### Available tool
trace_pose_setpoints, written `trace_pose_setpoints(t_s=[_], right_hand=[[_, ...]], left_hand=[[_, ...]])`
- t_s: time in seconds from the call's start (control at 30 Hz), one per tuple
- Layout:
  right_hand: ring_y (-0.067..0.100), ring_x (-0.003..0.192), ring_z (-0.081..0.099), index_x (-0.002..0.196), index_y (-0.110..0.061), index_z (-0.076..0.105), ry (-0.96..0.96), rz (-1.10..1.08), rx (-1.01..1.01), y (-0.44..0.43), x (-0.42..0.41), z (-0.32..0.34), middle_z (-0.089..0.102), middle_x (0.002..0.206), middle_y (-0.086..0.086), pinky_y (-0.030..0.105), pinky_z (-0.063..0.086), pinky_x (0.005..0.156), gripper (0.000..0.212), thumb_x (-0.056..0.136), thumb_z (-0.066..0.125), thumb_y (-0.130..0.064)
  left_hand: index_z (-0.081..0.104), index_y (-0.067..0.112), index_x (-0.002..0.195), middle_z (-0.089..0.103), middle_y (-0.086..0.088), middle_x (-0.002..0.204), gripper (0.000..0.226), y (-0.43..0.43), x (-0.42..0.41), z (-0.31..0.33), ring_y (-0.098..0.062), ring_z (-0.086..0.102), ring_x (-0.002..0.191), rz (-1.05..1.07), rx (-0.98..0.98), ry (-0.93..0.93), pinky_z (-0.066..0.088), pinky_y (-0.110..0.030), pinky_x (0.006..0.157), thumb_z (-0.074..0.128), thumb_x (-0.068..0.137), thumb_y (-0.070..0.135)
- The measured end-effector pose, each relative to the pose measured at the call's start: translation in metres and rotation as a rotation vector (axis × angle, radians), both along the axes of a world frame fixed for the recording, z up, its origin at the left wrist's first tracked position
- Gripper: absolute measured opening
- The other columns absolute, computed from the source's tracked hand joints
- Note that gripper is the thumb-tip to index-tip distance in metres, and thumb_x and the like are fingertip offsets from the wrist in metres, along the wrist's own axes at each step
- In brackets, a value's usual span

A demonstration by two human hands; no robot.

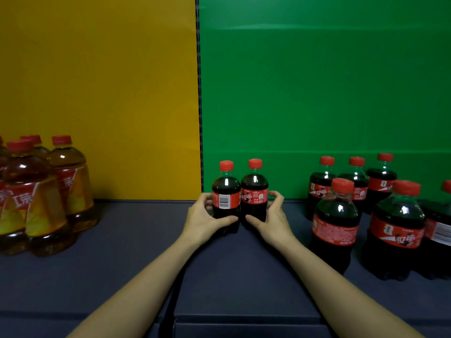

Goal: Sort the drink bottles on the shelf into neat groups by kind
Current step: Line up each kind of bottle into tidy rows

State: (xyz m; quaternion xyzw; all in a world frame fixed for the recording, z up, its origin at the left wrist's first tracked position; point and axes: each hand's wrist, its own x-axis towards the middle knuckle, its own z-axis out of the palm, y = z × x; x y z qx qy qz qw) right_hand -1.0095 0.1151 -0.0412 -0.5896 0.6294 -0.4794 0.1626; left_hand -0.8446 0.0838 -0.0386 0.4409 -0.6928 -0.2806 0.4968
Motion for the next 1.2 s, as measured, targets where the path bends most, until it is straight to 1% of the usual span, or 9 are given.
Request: trace_pose_setpoints(t_s=[0.17, 0.33, 0.43, 0.53, 0.7, 0.8, 0.87, 1.03, 1.2], right_hand=[[0.027, 0.131, 0.038, 0.142, -0.010, 0.010, 0.001, -0.012, -0.027, 0.004, -0.001, -0.006, 0.037, 0.143, 0.013, 0.035, 0.030, 0.108, 0.080, 0.083, 0.065, -0.011], [0.028, 0.132, 0.033, 0.141, -0.011, 0.015, 0.008, -0.041, -0.069, 0.009, -0.001, -0.007, 0.031, 0.143, 0.012, 0.037, 0.029, 0.109, 0.085, 0.078, 0.071, -0.019], [0.030, 0.129, 0.036, 0.138, -0.009, 0.020, 0.014, -0.093, -0.073, 0.003, 0.000, -0.004, 0.036, 0.139, 0.012, 0.039, 0.033, 0.106, 0.088, 0.072, 0.076, -0.026], [0.029, 0.124, 0.043, 0.136, -0.010, 0.021, -0.014, -0.056, -0.061, 0.001, -0.002, -0.003, 0.046, 0.134, 0.011, 0.037, 0.037, 0.101, 0.084, 0.074, 0.076, -0.022], [0.024, 0.124, 0.046, 0.137, -0.011, 0.019, -0.085, 0.043, -0.047, 0.006, -0.005, -0.002, 0.050, 0.133, 0.008, 0.029, 0.034, 0.100, 0.079, 0.078, 0.072, -0.014], [0.022, 0.124, 0.046, 0.137, -0.012, 0.020, -0.092, 0.061, -0.049, 0.008, -0.004, -0.003, 0.048, 0.134, 0.007, 0.025, 0.033, 0.096, 0.078, 0.079, 0.071, -0.015], [0.021, 0.124, 0.046, 0.137, -0.012, 0.020, -0.091, 0.070, -0.052, 0.009, -0.004, -0.003, 0.049, 0.134, 0.006, 0.023, 0.032, 0.095, 0.077, 0.079, 0.071, -0.016], [0.020, 0.125, 0.044, 0.137, -0.014, 0.019, -0.092, 0.094, -0.041, 0.013, -0.002, -0.003, 0.048, 0.135, 0.005, 0.023, 0.031, 0.096, 0.077, 0.080, 0.070, -0.016], [0.018, 0.124, 0.044, 0.137, -0.013, 0.019, -0.088, 0.110, -0.049, 0.017, -0.002, -0.003, 0.048, 0.134, 0.004, 0.022, 0.031, 0.096, 0.076, 0.080, 0.070, -0.015]], left_hand=[[0.037, 0.022, 0.116, 0.052, -0.002, 0.118, 0.063, -0.006, 0.000, -0.002, -0.015, 0.050, 0.109, -0.025, 0.106, 0.008, 0.042, -0.030, 0.095, 0.078, 0.068, 0.028], [0.040, 0.012, 0.128, 0.057, -0.004, 0.125, 0.065, -0.009, 0.006, -0.001, -0.015, 0.055, 0.112, -0.140, 0.175, 0.086, 0.042, -0.029, 0.099, 0.074, 0.072, 0.007], [0.045, 0.017, 0.115, 0.058, 0.004, 0.110, 0.068, -0.008, 0.003, -0.004, -0.011, 0.056, 0.104, -0.062, 0.112, 0.046, 0.045, -0.021, 0.088, 0.085, 0.061, 0.021], [0.037, 0.022, 0.121, 0.051, 0.003, 0.117, 0.074, -0.005, 0.001, -0.003, -0.012, 0.049, 0.111, -0.084, 0.151, -0.026, 0.041, -0.029, 0.096, 0.079, 0.062, 0.039], [0.044, 0.020, 0.120, 0.059, 0.000, 0.118, 0.056, -0.003, 0.009, 0.002, -0.011, 0.056, 0.109, -0.197, 0.189, 0.018, 0.043, -0.028, 0.096, 0.074, 0.073, 0.010], [0.045, 0.021, 0.117, 0.059, 0.001, 0.117, 0.079, -0.002, 0.007, 0.000, -0.014, 0.056, 0.111, -0.101, 0.124, 0.003, 0.044, -0.037, 0.100, 0.088, 0.052, 0.036], [0.035, 0.024, 0.122, 0.052, 0.001, 0.121, 0.091, 0.002, 0.004, 0.000, -0.013, 0.050, 0.114, -0.077, 0.124, -0.051, 0.042, -0.036, 0.100, 0.080, 0.048, 0.053], [0.029, 0.018, 0.132, 0.055, 0.005, 0.111, 0.061, 0.007, 0.007, 0.001, -0.003, 0.052, 0.103, -0.241, 0.213, -0.001, 0.042, -0.019, 0.086, 0.062, 0.082, 0.011], [0.034, 0.021, 0.126, 0.057, 0.005, 0.120, 0.078, 0.004, 0.003, -0.004, -0.007, 0.055, 0.110, -0.187, 0.125, 0.019, 0.044, -0.023, 0.095, 0.083, 0.064, 0.023]])
